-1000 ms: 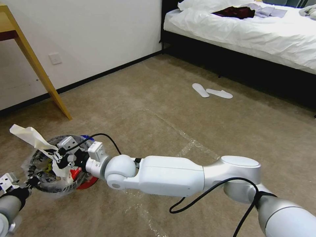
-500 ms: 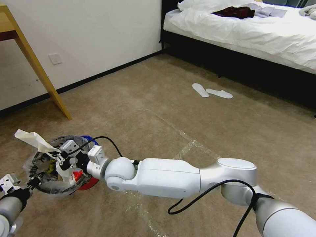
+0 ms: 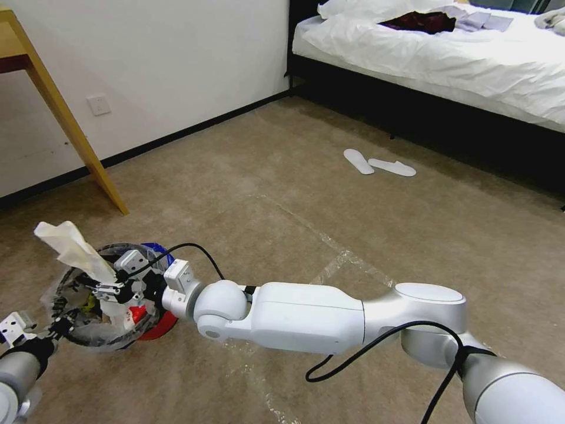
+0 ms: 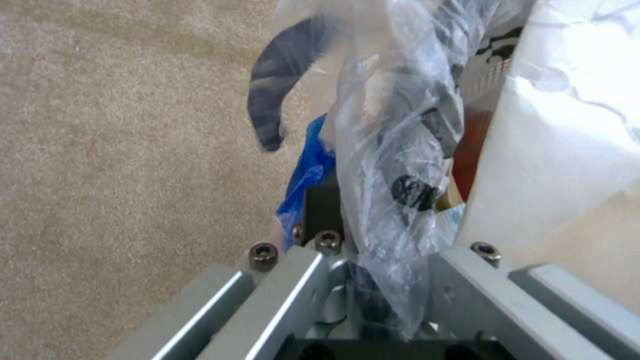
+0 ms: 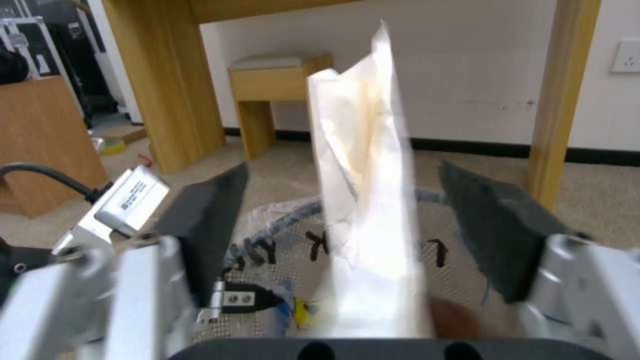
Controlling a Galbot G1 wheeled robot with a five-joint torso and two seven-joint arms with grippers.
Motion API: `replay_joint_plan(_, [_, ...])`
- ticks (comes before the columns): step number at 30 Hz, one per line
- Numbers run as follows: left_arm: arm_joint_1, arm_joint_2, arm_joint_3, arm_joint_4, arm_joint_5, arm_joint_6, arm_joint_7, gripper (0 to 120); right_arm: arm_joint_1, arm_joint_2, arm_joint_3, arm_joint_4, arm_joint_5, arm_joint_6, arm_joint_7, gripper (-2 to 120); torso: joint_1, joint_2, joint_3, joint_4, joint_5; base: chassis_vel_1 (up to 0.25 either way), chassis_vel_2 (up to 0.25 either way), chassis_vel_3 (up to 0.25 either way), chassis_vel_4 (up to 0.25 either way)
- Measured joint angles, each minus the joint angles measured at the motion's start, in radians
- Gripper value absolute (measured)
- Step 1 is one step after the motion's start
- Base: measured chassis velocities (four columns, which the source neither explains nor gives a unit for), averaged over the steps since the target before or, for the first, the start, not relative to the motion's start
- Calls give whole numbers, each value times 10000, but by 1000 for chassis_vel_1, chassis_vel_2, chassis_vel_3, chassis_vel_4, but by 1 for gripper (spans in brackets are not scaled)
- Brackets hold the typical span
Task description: Pick up the trash bin and place the garbage on the floor into it.
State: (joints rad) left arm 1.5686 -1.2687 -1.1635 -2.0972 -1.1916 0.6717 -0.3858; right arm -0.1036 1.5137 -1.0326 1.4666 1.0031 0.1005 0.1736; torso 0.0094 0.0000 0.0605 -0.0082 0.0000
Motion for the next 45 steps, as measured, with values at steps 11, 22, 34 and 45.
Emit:
replay_joint_plan(11, [-53, 49, 47, 99, 54, -13, 9, 0, 101, -471, 252, 327, 9, 48, 12, 100, 0, 0, 0, 0, 0, 0, 0, 0, 0])
replay_joint_plan(22, [-14, 172, -193, 123, 552, -93, 339, 0, -1012, -2391, 5533, 2587, 160, -591, 451, 100, 0, 0, 0, 1, 3, 0, 0, 0, 0])
replay_joint_plan(34, [38, -64, -341, -246, 992, -175, 520, 0, -4970, -4734, 11854, 4450, -2001, -562, 374, 100, 0, 0, -1, 1, 5, 0, 0, 0, 0])
replay_joint_plan(45, [178, -60, -344, -344, 1053, -144, 491, 0, -10516, -4814, 16152, 7101, -4540, -611, 804, 100, -2, 1, -2, 0, 1, 0, 0, 0, 0])
